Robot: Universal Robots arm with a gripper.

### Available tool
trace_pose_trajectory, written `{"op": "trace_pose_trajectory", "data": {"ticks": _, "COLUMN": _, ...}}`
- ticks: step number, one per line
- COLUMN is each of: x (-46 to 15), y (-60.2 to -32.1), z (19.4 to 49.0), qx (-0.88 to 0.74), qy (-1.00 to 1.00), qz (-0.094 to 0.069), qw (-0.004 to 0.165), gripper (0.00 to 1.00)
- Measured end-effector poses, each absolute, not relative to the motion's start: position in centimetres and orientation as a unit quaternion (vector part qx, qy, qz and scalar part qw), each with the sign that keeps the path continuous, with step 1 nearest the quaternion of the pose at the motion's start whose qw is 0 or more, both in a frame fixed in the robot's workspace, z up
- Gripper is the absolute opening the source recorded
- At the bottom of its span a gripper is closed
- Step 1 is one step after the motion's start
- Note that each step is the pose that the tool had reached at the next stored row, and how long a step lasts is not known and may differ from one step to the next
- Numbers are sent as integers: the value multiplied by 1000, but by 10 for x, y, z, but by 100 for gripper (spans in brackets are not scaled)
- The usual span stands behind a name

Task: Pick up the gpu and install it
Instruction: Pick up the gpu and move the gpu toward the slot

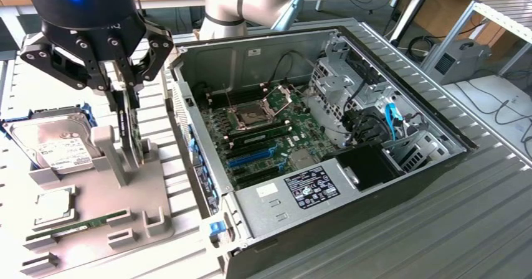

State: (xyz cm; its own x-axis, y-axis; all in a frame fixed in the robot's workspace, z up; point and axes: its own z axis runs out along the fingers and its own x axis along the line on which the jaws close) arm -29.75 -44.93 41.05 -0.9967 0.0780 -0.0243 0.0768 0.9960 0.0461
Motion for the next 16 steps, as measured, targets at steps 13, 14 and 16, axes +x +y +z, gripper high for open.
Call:
{"op": "trace_pose_trajectory", "data": {"ticks": 13, "x": -298, "y": -449, "z": 414, "qx": 39, "qy": 999, "qz": 23, "qw": 13, "gripper": 27}}
{"op": "trace_pose_trajectory", "data": {"ticks": 14, "x": -298, "y": -449, "z": 415, "qx": 39, "qy": 999, "qz": 23, "qw": 13, "gripper": 27}}
{"op": "trace_pose_trajectory", "data": {"ticks": 16, "x": -298, "y": -449, "z": 415, "qx": 39, "qy": 999, "qz": 23, "qw": 13, "gripper": 27}}
